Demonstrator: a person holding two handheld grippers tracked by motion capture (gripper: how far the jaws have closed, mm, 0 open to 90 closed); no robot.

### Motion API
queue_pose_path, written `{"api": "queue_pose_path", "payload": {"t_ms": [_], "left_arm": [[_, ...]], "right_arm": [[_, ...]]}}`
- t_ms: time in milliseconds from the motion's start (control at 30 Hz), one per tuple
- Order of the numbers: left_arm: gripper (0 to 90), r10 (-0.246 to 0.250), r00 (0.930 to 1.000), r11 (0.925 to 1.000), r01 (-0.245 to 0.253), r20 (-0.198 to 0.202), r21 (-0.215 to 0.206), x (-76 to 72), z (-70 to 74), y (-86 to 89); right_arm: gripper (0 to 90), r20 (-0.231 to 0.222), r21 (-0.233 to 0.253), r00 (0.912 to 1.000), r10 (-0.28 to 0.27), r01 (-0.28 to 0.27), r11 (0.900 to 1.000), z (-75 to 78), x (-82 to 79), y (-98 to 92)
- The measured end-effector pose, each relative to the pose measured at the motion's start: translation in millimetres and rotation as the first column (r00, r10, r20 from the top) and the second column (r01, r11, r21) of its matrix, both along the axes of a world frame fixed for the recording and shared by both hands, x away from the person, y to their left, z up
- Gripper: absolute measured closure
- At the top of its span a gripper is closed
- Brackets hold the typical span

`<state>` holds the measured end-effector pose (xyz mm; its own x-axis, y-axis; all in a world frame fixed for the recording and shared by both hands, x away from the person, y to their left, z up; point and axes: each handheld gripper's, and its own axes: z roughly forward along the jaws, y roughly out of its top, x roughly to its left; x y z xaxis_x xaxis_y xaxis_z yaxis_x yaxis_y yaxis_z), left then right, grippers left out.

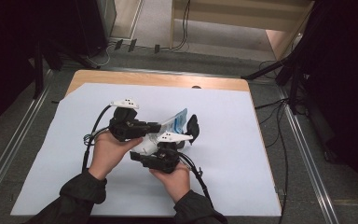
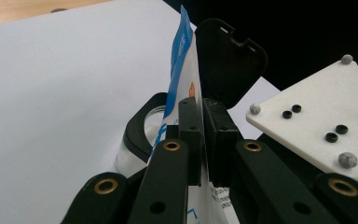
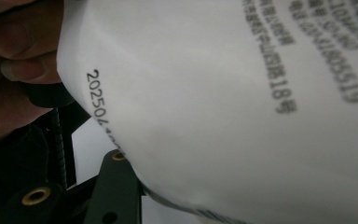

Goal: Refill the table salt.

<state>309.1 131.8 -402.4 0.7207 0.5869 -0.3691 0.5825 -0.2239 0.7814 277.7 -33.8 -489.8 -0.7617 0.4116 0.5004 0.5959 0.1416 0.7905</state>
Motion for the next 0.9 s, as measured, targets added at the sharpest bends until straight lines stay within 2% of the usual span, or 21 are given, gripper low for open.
{"api": "queue_pose_path", "payload": {"t_ms": [900], "left_arm": [[84.2,-0.007,1.0000,1.0000,0.007,-0.005,0.004,-0.6,0.4,-0.2]], "right_arm": [[60.1,-0.002,0.007,1.0000,0.000,0.000,1.000,0.4,0.4,0.1]]}}
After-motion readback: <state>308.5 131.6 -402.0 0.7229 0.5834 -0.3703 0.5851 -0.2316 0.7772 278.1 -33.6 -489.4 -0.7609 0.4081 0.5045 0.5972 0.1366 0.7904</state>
